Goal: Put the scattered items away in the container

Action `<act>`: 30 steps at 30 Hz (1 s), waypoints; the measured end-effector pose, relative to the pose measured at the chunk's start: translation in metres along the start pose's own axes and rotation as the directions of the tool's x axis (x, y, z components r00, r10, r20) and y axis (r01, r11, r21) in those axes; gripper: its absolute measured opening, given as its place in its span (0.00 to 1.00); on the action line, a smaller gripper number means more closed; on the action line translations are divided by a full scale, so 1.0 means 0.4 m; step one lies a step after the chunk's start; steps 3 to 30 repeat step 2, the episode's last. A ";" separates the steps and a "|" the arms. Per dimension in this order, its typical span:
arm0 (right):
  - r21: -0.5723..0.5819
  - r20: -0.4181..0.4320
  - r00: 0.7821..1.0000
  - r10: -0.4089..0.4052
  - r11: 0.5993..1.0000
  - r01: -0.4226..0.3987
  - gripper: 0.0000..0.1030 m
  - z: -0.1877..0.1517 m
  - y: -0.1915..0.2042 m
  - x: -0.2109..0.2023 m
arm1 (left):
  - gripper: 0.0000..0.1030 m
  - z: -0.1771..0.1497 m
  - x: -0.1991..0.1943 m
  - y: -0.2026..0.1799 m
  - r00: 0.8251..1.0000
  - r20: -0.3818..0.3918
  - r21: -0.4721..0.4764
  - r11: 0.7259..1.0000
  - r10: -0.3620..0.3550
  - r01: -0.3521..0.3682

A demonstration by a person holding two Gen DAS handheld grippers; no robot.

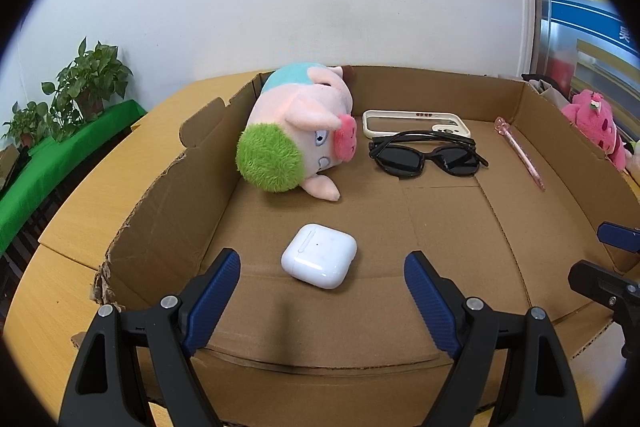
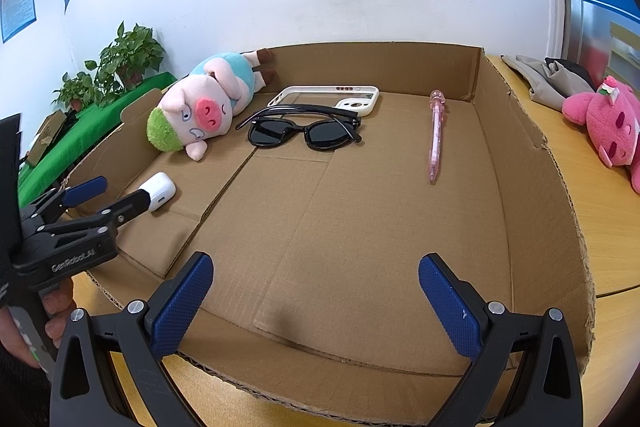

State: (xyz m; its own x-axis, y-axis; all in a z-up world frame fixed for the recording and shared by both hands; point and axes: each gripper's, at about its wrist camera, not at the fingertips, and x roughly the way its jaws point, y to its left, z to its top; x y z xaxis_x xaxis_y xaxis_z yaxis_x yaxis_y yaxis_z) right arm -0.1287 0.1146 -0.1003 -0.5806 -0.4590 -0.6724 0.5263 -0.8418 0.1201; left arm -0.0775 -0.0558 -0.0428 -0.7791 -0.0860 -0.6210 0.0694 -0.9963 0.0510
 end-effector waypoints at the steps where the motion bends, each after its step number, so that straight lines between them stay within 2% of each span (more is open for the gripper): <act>1: 0.000 -0.001 1.000 0.000 1.000 0.000 1.00 0.002 -0.001 0.000 | 0.82 0.001 0.001 0.000 1.000 -0.003 -0.001 1.000 -0.002 0.002; 30: -0.001 -0.001 1.000 0.001 1.000 -0.001 1.00 0.002 0.000 0.000 | 0.82 0.002 0.003 -0.001 1.000 -0.006 -0.001 1.000 -0.001 0.001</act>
